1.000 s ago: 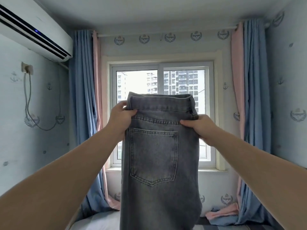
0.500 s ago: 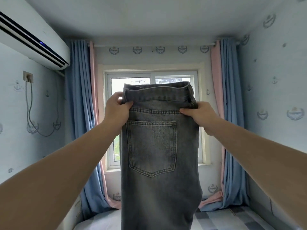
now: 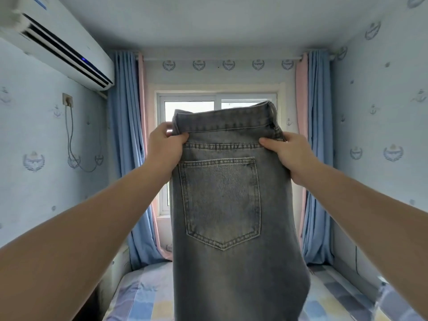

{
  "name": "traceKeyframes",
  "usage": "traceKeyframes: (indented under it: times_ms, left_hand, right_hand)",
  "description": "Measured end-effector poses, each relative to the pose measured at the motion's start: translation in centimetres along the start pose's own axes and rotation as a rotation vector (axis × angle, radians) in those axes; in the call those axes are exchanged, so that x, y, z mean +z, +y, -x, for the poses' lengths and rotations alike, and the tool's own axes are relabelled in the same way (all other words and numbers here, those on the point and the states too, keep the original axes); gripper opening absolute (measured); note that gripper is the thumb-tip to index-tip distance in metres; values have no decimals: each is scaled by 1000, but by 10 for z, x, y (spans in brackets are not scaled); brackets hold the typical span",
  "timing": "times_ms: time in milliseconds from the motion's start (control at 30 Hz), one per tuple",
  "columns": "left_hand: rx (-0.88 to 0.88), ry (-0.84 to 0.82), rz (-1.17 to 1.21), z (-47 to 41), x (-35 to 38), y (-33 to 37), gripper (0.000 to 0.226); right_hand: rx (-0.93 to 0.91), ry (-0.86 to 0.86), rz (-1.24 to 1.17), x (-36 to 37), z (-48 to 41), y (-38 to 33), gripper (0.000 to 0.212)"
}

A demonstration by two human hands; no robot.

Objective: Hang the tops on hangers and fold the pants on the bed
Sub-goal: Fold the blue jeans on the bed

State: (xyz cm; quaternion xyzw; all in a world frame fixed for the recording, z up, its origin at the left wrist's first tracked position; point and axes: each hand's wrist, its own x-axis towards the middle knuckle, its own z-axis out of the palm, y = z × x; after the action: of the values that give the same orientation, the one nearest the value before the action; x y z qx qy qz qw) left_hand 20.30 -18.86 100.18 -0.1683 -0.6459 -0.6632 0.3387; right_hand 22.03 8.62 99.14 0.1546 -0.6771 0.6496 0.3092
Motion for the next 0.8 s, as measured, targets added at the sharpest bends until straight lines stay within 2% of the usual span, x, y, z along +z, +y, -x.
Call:
traceKeyframes:
  times_ms: [267, 467, 633, 800]
  left_hand:
    - [-58, -21, -44, 39, -18, -1, 21]
    - [-98, 6, -61, 40, -44, -40, 16]
    - [-161, 18, -87, 23, -73, -121, 14]
    - [-249, 20, -155, -3, -103, -258, 14]
  right_hand:
    - [20, -29, 35, -3, 36, -5, 13]
    - [83, -60, 28, 29, 29, 37, 16]
    - [150, -99, 31, 80, 14, 114, 15]
    - [261, -132, 62, 143, -4, 238, 13]
